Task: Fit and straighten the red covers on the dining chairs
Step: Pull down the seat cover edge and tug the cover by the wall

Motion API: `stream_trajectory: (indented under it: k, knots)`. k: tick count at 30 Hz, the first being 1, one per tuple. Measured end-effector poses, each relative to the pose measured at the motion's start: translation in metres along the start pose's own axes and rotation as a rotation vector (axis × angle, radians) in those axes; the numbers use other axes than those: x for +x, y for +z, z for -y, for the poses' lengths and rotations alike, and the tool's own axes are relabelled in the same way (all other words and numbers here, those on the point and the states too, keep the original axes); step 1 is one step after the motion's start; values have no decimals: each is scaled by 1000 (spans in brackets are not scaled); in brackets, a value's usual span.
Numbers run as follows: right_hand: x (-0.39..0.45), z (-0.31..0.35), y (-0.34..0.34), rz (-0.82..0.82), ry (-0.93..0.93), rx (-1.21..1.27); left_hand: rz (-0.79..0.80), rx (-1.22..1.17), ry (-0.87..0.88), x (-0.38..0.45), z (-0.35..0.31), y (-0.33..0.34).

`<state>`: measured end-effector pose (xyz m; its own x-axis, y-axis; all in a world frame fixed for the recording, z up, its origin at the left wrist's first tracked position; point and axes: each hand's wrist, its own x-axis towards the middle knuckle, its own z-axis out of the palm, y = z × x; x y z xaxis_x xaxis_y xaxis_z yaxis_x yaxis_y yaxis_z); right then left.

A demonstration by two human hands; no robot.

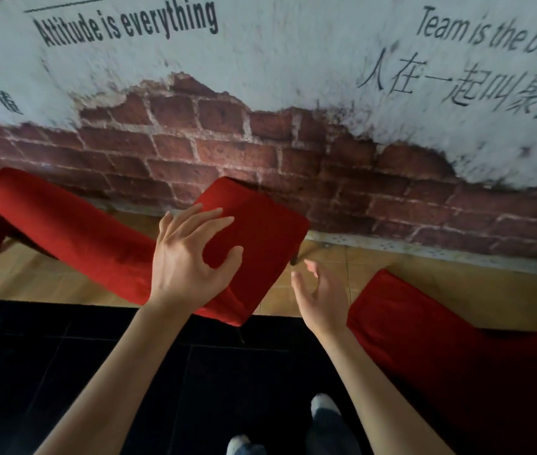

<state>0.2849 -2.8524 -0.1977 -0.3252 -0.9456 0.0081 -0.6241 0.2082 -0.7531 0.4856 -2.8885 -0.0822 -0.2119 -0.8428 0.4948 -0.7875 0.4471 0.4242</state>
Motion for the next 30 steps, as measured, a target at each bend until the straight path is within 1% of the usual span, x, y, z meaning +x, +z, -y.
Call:
stream_trajectory:
  k: [3,7,13,22,26,30]
  knots:
    - [-11,-2,-9,-63,38,-7,41,-34,66,2,-1,2]
    - [-21,-12,-24,-115,82,-34,87,-62,108,11,-10,11]
    - [-24,-43,-67,-208,188,-77,170,-114,184,35,-43,47]
    - [-6,-135,-140,-283,339,-110,272,-150,254,60,-126,142]
    - [13,-174,-170,-262,378,-108,323,-120,240,67,-159,192]
    - [44,-211,-193,-214,364,-131,351,-92,185,78,-179,241]
